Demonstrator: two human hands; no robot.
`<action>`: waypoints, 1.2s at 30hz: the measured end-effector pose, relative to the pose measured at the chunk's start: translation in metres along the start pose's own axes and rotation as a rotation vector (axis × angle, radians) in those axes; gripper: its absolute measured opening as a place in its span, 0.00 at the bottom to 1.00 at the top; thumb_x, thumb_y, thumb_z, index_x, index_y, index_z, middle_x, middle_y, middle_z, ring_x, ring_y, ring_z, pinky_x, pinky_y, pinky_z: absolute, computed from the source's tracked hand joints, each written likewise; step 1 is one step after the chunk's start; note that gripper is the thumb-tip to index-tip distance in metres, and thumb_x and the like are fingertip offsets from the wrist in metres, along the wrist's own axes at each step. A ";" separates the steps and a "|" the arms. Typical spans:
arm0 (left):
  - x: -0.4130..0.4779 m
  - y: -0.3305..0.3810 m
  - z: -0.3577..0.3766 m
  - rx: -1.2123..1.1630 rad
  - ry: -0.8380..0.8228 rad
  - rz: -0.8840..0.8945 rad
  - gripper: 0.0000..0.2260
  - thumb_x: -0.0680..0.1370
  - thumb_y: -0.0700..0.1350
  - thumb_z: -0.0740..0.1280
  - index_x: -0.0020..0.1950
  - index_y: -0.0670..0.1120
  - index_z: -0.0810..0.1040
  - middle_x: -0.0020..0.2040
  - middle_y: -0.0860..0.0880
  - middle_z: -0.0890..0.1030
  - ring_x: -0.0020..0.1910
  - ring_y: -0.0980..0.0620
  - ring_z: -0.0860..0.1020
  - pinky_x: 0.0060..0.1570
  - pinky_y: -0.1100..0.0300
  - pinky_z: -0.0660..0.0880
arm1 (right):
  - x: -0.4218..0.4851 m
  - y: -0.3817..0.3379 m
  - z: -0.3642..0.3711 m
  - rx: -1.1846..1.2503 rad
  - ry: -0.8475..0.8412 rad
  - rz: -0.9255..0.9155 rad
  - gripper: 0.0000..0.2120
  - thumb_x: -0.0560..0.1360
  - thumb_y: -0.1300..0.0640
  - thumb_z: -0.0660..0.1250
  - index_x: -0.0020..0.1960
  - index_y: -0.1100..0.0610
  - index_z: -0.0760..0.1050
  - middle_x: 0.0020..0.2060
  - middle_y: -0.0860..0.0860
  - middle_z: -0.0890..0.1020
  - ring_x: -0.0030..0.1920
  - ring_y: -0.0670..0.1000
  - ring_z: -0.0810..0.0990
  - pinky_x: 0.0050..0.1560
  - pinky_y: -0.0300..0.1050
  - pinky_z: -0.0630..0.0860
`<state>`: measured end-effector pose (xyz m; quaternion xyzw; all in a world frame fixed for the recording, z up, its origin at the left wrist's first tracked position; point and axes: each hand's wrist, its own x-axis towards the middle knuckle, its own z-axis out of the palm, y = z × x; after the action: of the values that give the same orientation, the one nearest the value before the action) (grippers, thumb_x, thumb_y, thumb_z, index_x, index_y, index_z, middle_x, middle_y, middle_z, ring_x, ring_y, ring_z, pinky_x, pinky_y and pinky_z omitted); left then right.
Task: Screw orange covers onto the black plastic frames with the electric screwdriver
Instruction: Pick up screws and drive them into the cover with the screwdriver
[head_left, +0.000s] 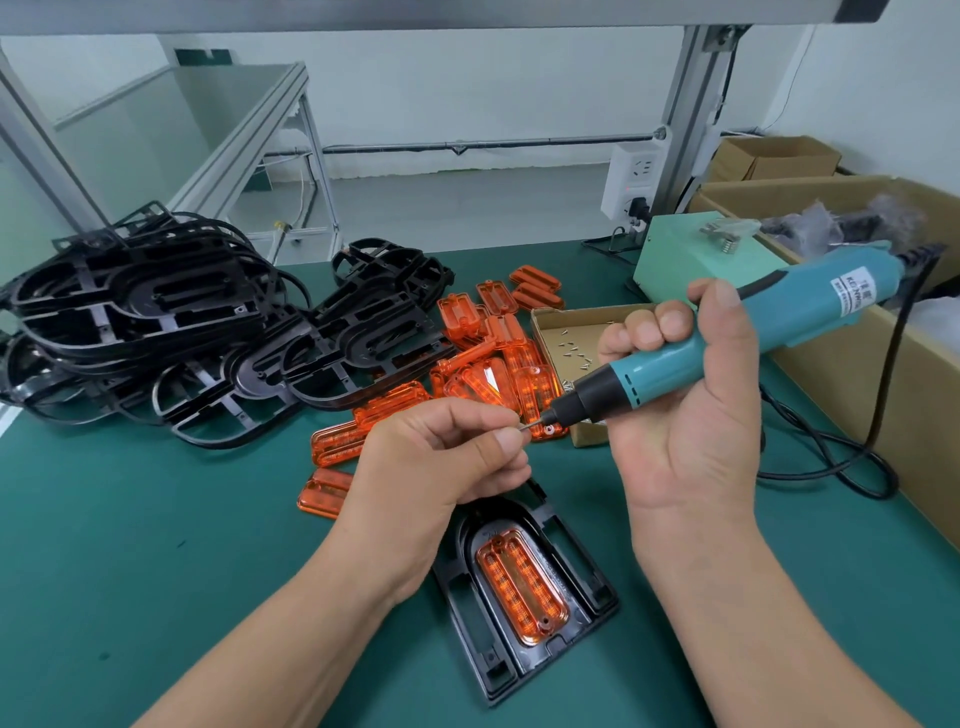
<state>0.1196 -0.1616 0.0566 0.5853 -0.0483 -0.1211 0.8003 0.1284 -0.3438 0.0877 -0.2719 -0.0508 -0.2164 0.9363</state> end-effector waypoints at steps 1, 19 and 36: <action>0.000 0.000 0.000 0.019 0.004 0.010 0.07 0.71 0.40 0.78 0.48 0.44 0.88 0.44 0.39 0.86 0.42 0.45 0.86 0.46 0.56 0.84 | -0.001 0.001 0.000 -0.004 0.002 0.000 0.05 0.85 0.55 0.66 0.50 0.53 0.75 0.37 0.48 0.74 0.38 0.47 0.73 0.48 0.44 0.74; 0.001 0.009 -0.015 0.515 0.075 0.226 0.10 0.80 0.62 0.69 0.56 0.59 0.84 0.48 0.54 0.87 0.43 0.57 0.85 0.41 0.64 0.82 | -0.003 0.007 -0.003 0.062 0.045 0.120 0.04 0.83 0.58 0.68 0.49 0.56 0.76 0.35 0.48 0.74 0.35 0.47 0.73 0.43 0.43 0.74; 0.011 0.004 -0.033 1.275 0.085 0.231 0.11 0.81 0.58 0.67 0.61 0.59 0.83 0.54 0.59 0.80 0.52 0.60 0.77 0.52 0.56 0.79 | -0.019 0.014 0.005 -0.246 -0.173 0.264 0.03 0.78 0.61 0.65 0.48 0.54 0.73 0.31 0.48 0.71 0.27 0.47 0.71 0.33 0.42 0.70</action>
<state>0.1375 -0.1327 0.0495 0.9409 -0.1416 0.0415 0.3047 0.1178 -0.3237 0.0811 -0.4061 -0.0680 -0.0723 0.9084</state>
